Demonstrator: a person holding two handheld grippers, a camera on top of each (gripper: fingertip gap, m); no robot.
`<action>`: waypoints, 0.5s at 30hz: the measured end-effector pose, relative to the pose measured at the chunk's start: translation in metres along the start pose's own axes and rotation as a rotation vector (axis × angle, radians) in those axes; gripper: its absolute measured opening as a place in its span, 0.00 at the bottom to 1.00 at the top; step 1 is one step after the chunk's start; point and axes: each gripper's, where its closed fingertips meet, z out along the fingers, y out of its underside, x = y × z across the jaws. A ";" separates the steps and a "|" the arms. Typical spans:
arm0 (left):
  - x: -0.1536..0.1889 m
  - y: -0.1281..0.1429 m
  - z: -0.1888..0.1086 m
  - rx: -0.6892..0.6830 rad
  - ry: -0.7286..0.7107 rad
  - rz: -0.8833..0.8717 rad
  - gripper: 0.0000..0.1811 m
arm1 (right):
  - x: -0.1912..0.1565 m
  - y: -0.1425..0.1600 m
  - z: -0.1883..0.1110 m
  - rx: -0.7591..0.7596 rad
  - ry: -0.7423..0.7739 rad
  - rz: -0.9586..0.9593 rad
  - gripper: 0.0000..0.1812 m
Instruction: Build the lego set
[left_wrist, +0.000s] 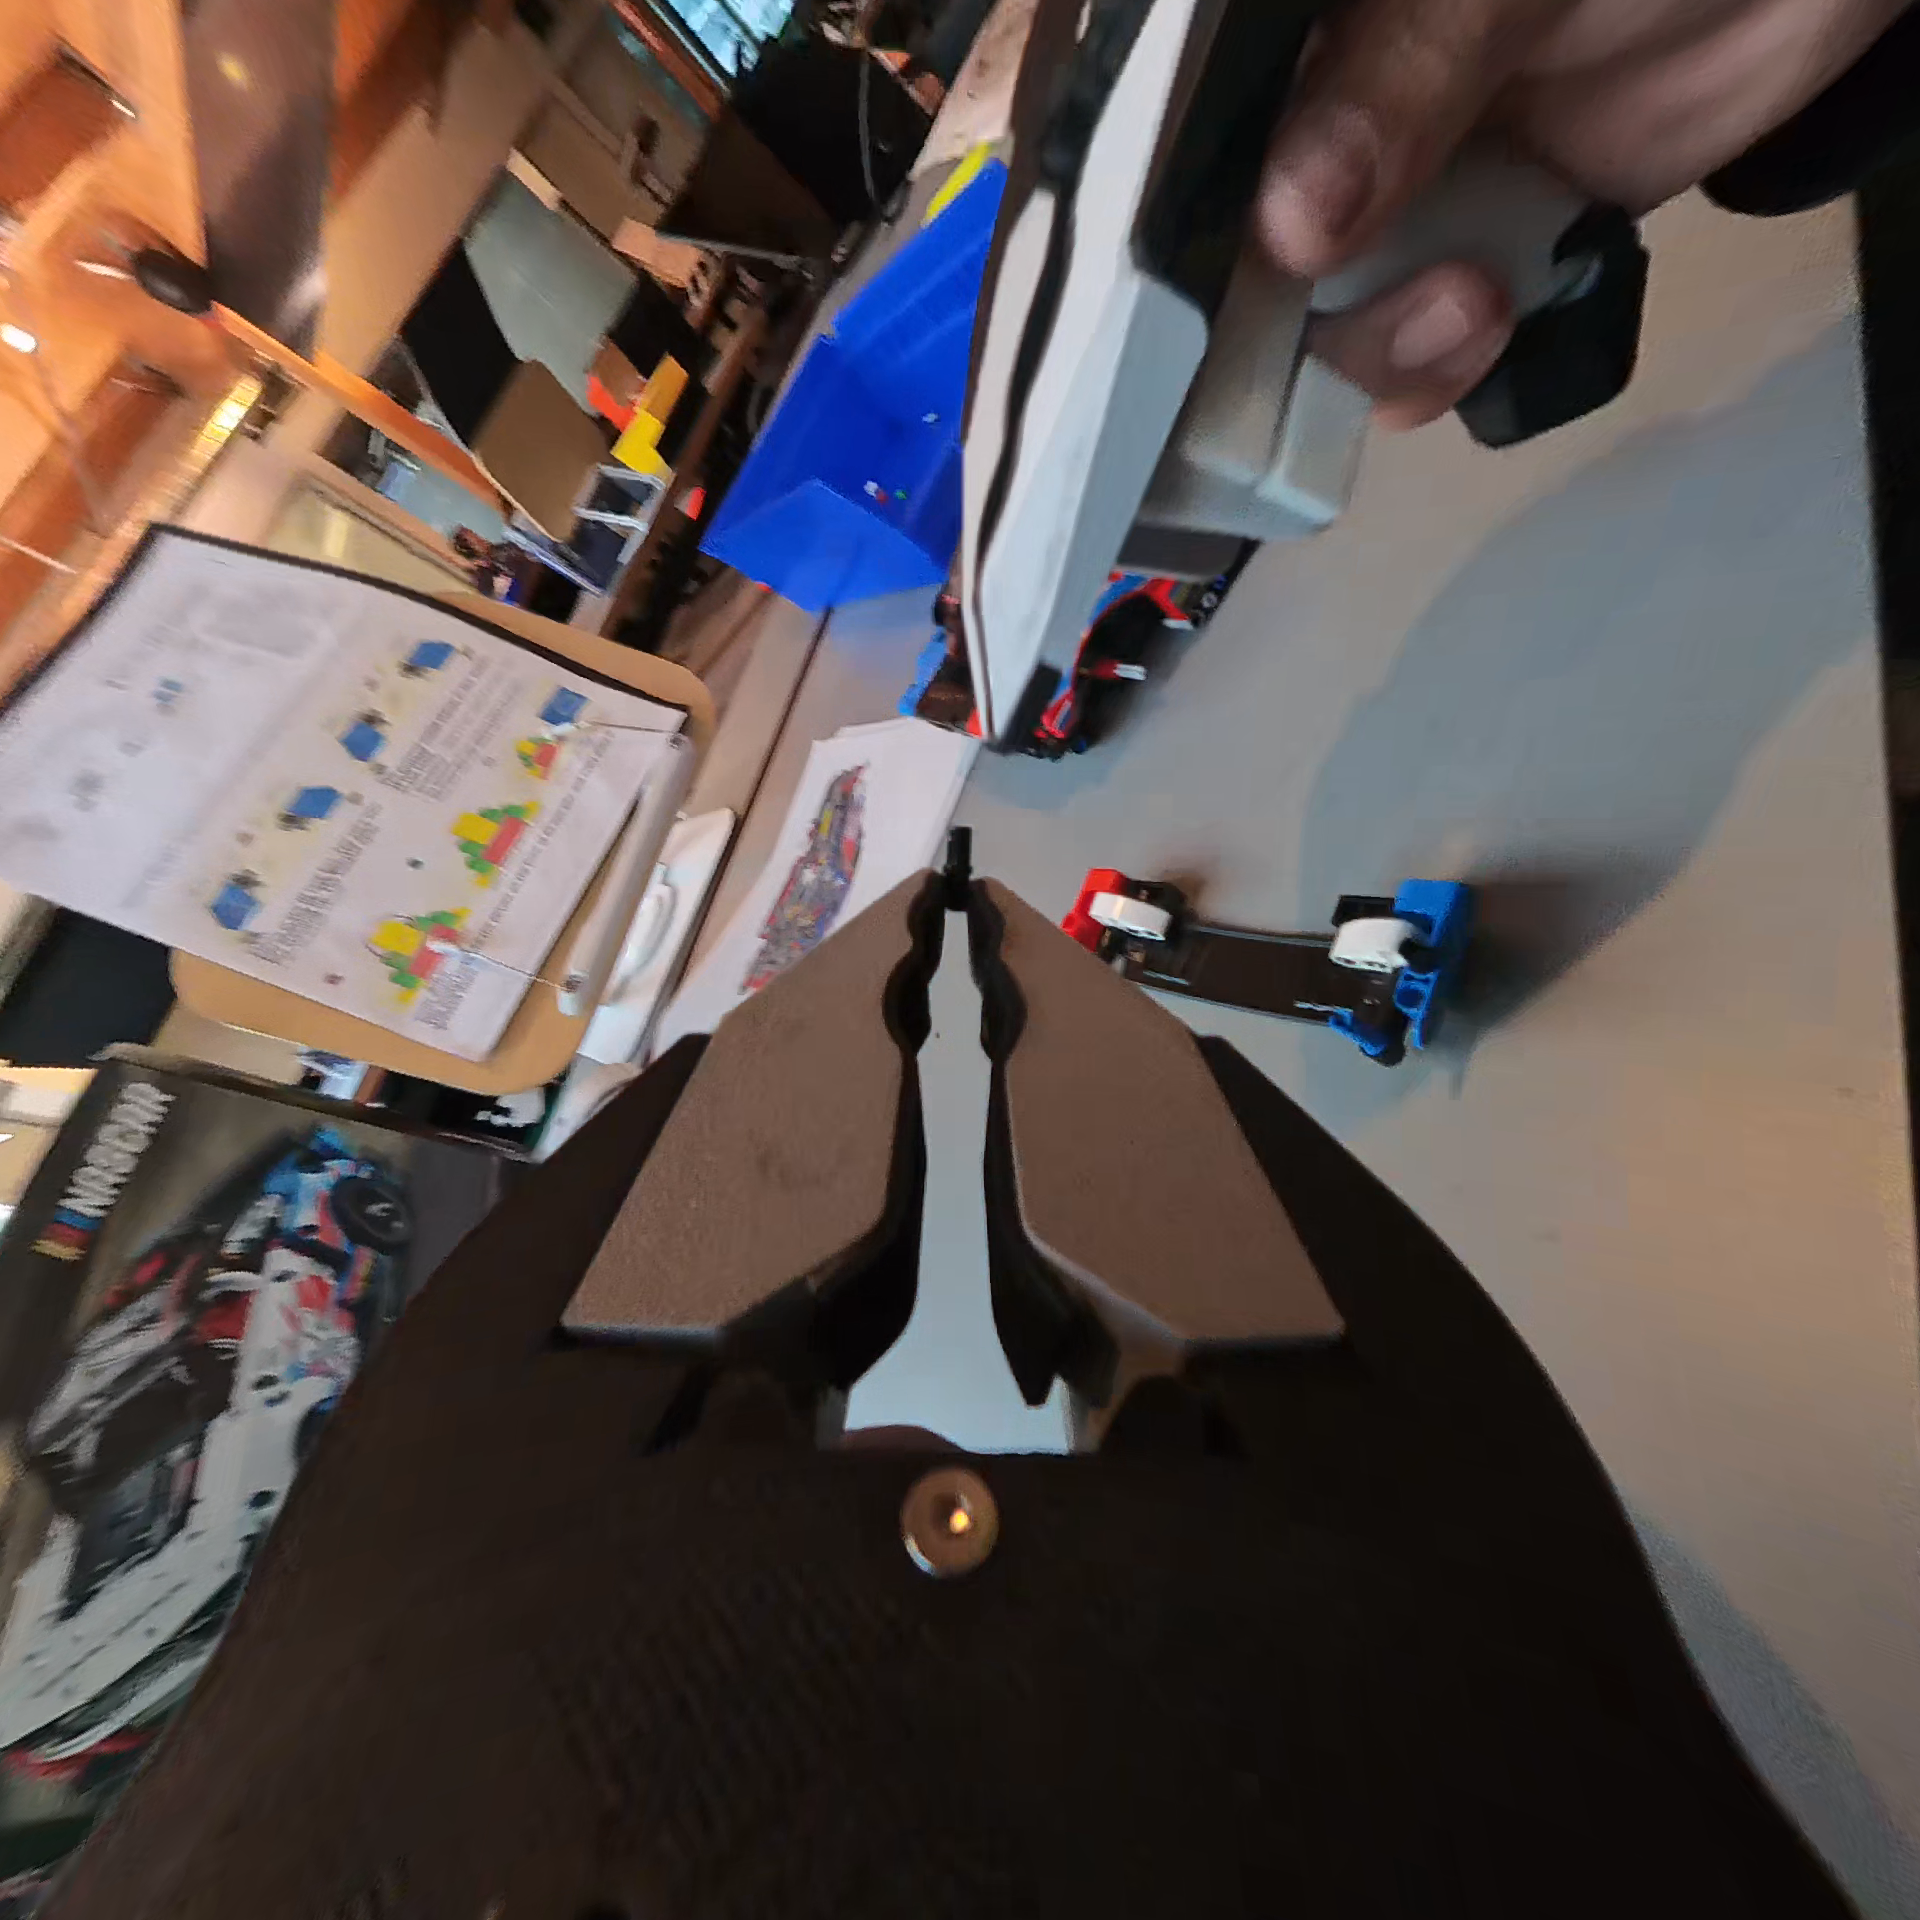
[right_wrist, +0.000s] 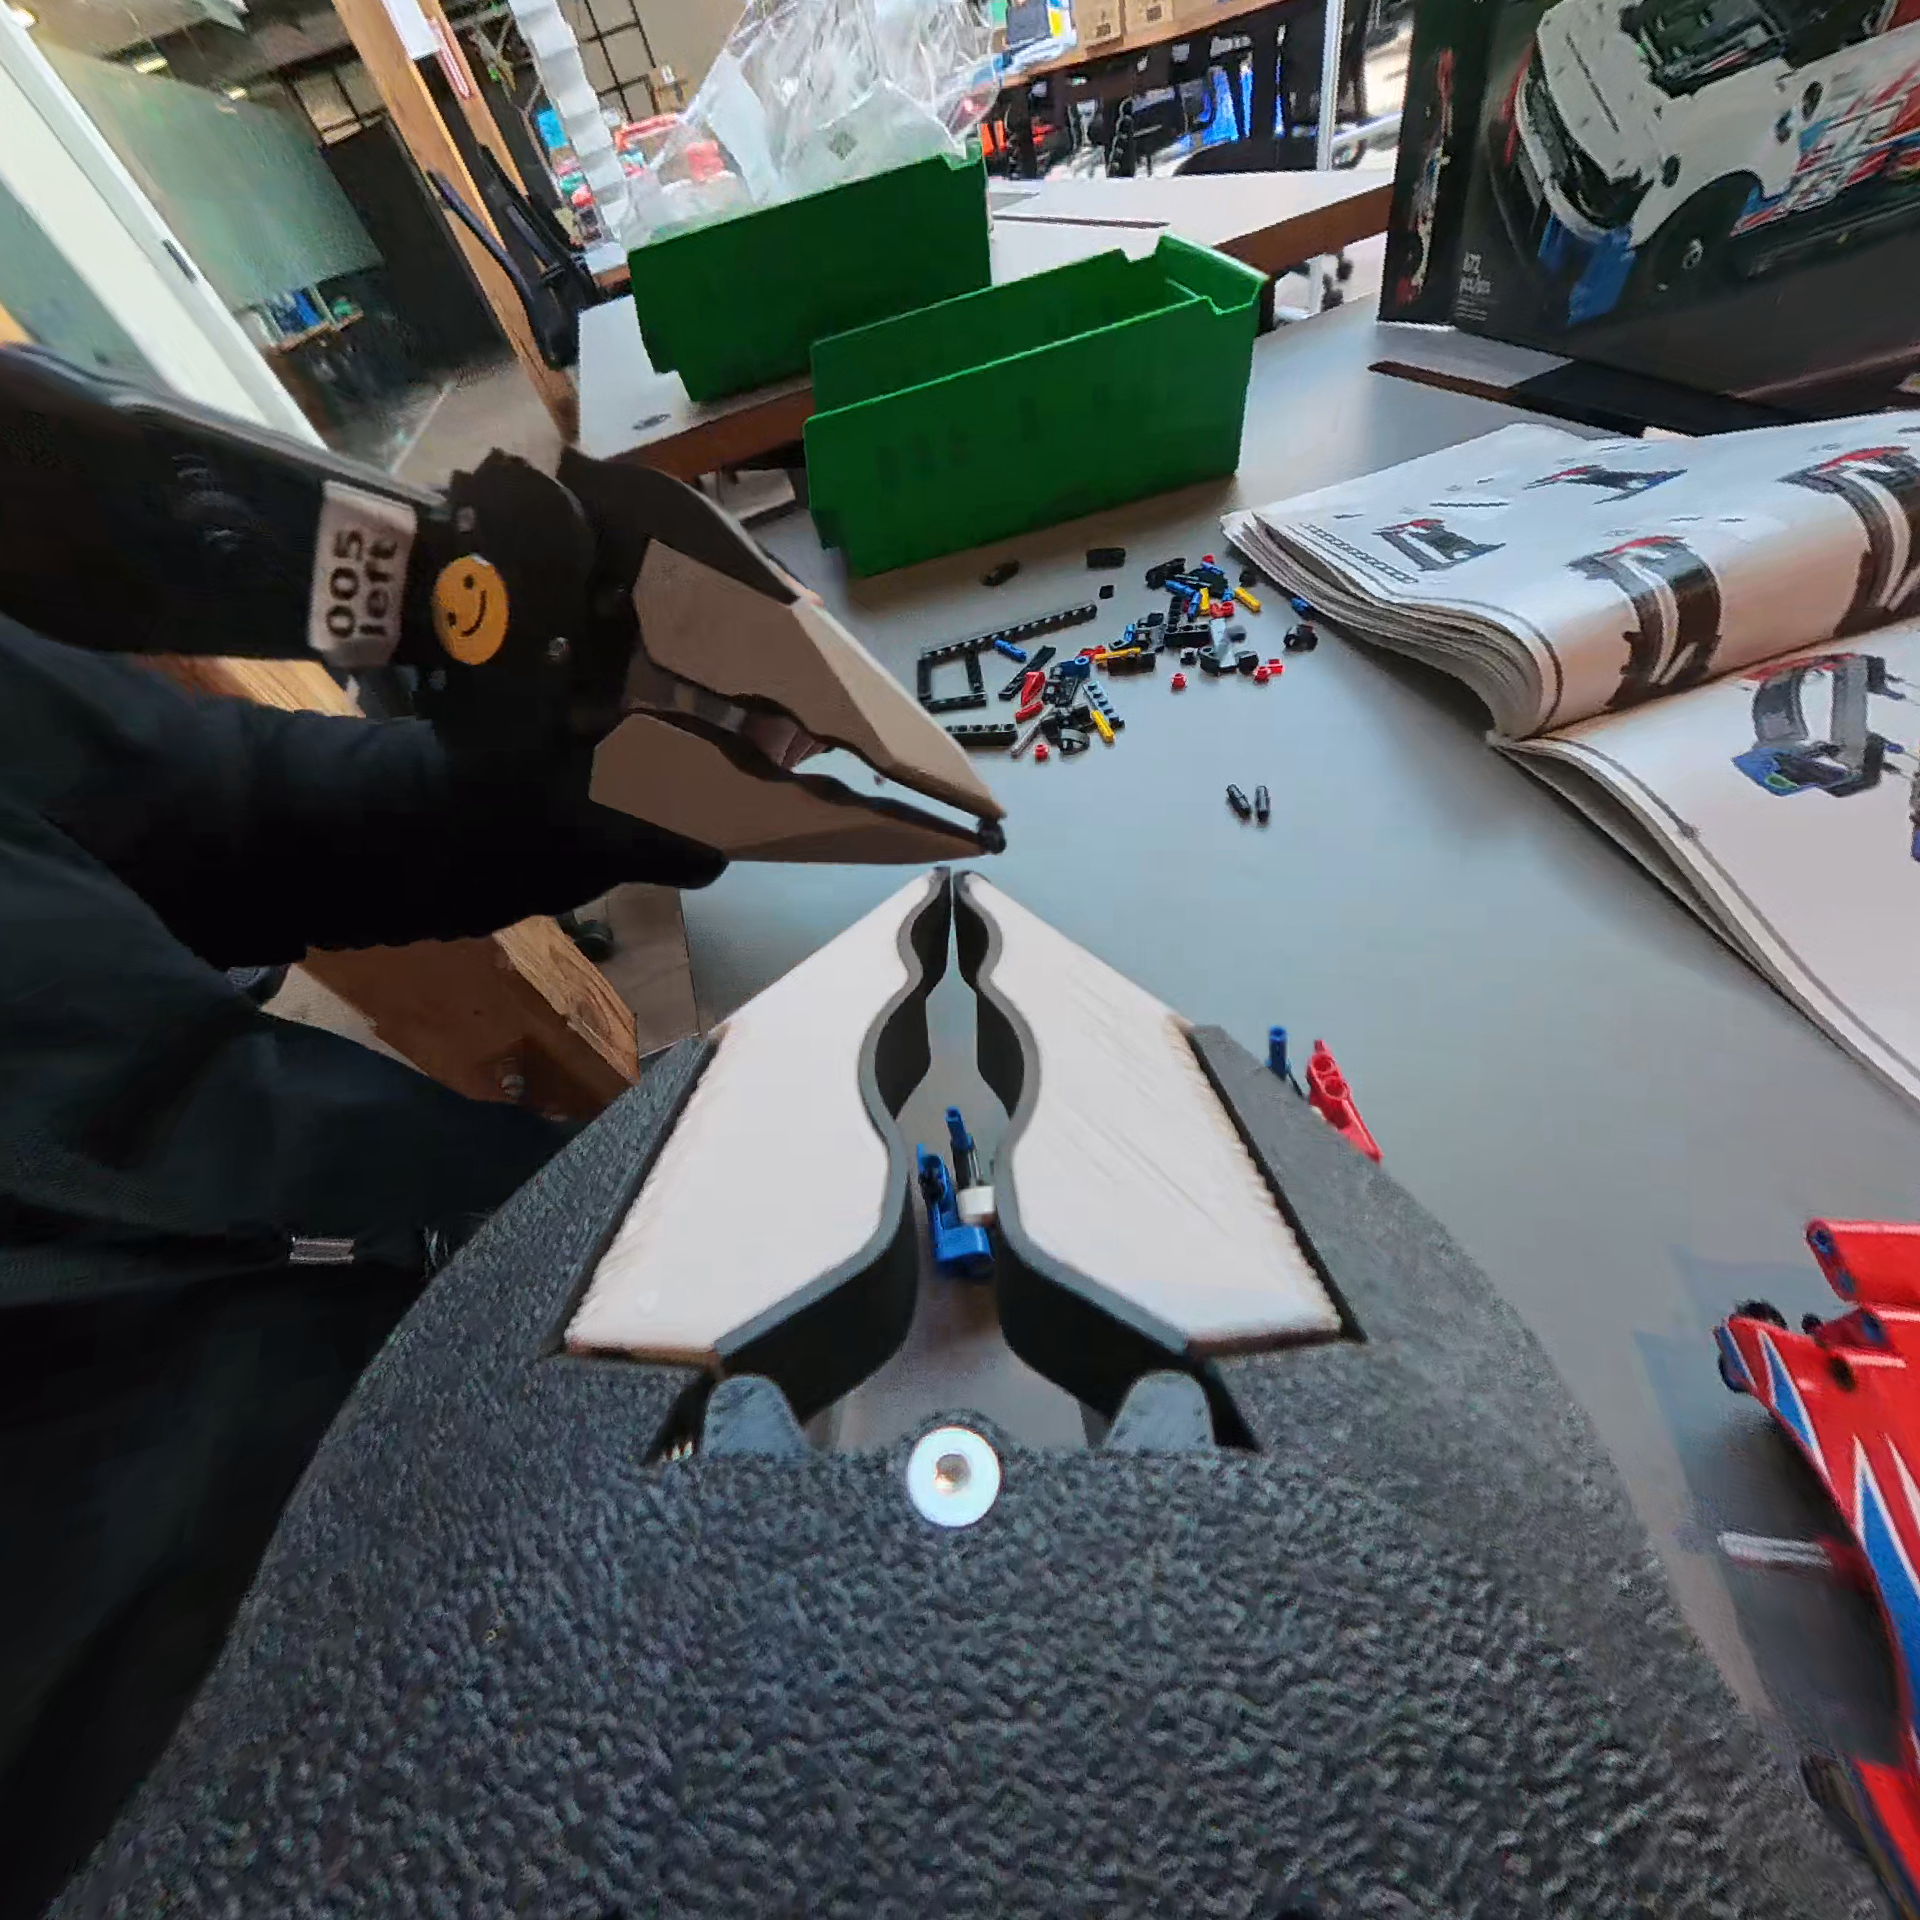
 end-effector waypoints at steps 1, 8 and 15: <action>-0.003 -0.005 -0.002 0.005 -0.038 0.031 0.01 | -0.002 -0.001 0.003 -0.011 0.000 -0.013 0.00; -0.005 -0.017 -0.008 0.022 -0.112 0.143 0.01 | -0.003 -0.007 0.005 -0.006 0.050 -0.043 0.01; -0.003 -0.016 -0.007 0.017 -0.115 0.148 0.01 | -0.005 -0.008 0.005 0.007 0.054 -0.037 0.02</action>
